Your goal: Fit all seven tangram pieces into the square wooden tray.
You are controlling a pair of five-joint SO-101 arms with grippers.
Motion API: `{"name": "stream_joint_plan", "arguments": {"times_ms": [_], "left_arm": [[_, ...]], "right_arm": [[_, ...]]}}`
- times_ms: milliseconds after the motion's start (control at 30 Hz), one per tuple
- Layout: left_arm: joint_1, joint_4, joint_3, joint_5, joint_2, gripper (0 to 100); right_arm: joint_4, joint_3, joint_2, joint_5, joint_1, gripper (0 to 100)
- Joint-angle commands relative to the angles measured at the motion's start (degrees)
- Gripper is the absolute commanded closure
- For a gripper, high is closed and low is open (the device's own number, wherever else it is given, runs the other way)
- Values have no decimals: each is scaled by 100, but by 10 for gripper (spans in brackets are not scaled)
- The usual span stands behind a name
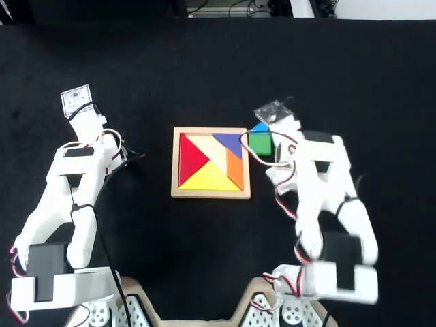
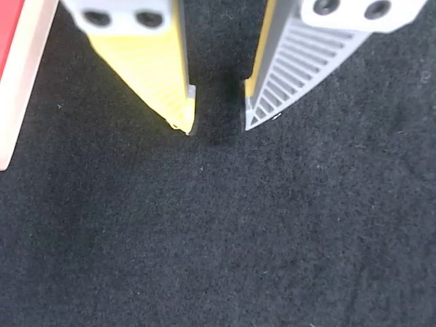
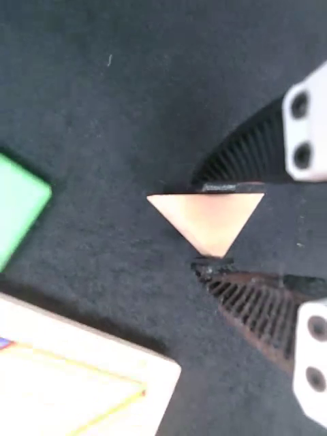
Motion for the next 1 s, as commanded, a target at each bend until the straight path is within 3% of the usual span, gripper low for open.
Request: {"name": "stream_joint_plan", "arguments": {"times_ms": [0, 233, 633, 967], "left_arm": [[31, -97, -40, -62, -26, 870], [75, -97, -31, -62, -26, 870], [66, -97, -31, -62, -26, 870], [75, -97, -48, -62, -26, 870]], "right_arm": [[404, -136, -1103, -440, -501, 924], [659, -470, -1886, -1934, -2127, 924], [870, -2870, 954, -4290, -2338, 924], [826, -3653, 2220, -4818, -2708, 924]]}}
